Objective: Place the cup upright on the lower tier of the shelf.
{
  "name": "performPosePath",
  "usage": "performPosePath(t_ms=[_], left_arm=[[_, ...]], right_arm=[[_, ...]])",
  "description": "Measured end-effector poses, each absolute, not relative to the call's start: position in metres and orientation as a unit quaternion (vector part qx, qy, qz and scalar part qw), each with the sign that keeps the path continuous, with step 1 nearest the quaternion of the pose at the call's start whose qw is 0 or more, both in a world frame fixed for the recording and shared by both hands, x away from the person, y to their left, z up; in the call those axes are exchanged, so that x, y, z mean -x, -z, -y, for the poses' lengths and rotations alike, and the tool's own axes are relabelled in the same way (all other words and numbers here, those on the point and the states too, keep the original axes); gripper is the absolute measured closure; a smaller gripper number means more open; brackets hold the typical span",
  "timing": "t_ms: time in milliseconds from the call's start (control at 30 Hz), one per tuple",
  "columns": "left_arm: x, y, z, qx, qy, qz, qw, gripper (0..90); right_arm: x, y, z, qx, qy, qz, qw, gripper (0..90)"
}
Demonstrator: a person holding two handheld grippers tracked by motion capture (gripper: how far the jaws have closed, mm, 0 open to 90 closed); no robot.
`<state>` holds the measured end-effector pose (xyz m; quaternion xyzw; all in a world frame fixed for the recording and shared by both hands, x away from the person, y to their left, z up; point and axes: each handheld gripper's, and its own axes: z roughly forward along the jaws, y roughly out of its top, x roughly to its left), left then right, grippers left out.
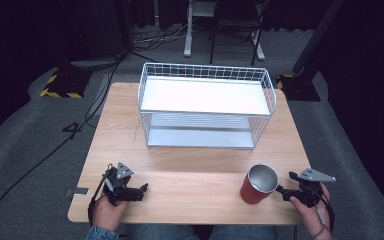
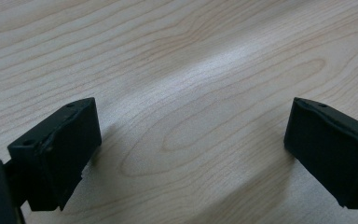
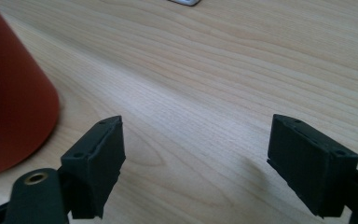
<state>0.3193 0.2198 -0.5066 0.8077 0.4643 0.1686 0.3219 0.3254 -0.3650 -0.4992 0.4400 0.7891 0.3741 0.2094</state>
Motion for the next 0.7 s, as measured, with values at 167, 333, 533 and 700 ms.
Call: performPosePath(t_ms=[167, 333, 533, 700], left_arm=[[-0.319, 0.507, -0.22, -0.808, -0.169, -0.464, 0.322, 4.0], [-0.32, 0.507, -0.22, -0.808, -0.168, -0.464, 0.321, 4.0], [-0.32, 0.507, -0.22, -0.808, -0.168, -0.465, 0.321, 4.0], [-0.32, 0.507, -0.219, -0.807, -0.168, -0.466, 0.322, 3.9]], right_arm=[[-0.313, 0.491, 0.368, -0.438, -0.398, -0.779, 0.209, 18.2], [-0.299, 0.482, 0.367, -0.434, -0.426, -0.765, 0.212, 17.8], [-0.284, 0.476, 0.364, -0.424, -0.448, -0.757, 0.215, 17.4], [-0.273, 0.474, 0.363, -0.413, -0.463, -0.753, 0.218, 17.2]])
